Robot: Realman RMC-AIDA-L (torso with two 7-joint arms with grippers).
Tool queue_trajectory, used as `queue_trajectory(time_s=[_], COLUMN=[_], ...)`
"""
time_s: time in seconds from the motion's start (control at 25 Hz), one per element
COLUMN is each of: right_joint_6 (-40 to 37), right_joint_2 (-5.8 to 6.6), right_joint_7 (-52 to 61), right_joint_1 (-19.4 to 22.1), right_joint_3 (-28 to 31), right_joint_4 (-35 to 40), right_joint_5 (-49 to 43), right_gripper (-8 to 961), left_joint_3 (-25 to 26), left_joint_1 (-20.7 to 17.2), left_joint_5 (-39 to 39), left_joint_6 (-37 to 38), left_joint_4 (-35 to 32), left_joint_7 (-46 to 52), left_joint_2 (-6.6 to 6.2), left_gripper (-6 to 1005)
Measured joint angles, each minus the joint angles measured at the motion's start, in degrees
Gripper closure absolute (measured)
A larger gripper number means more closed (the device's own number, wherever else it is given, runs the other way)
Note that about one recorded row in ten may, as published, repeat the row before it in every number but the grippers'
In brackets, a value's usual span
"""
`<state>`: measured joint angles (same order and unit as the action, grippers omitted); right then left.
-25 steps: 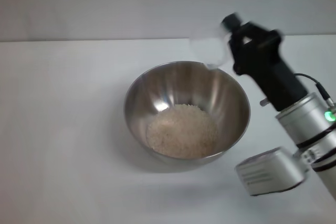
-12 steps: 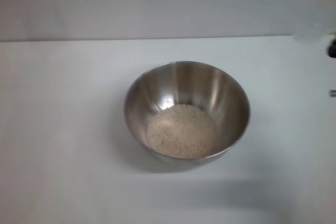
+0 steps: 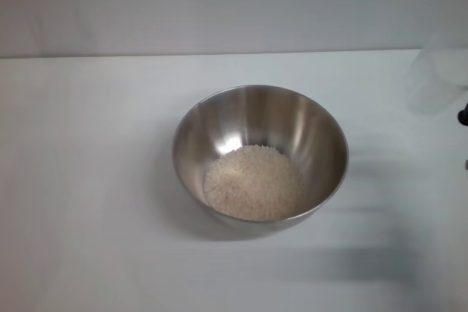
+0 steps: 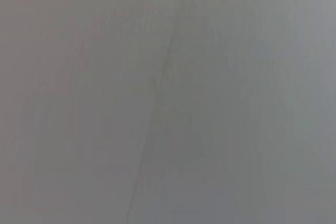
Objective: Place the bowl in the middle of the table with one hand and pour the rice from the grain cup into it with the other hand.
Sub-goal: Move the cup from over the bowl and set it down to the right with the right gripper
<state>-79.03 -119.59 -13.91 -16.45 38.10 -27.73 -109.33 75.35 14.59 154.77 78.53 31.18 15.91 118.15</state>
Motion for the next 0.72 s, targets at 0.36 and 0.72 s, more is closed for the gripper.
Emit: queue_trajectory(time_s=[0.36, 0.72], right_joint_6=[8.3, 16.3], right_joint_2=[0.01, -0.09], right_joint_7=[0.2, 0.3], right_joint_1=[-1.5, -3.1], right_joint_3=[0.1, 0.4], right_joint_4=[0.9, 1.5], right_joint_5=[0.1, 0.1], right_gripper=[938, 937], left_joint_3=[-0.1, -0.1], left_joint_1=[0.0, -0.1], left_joint_5=[0.0, 0.0], left_joint_6=[0.3, 0.6], left_joint_4=[0.0, 0.0], left_joint_7=[0.0, 0.0], left_joint_2=[0.06, 0.0], left_gripper=[186, 186])
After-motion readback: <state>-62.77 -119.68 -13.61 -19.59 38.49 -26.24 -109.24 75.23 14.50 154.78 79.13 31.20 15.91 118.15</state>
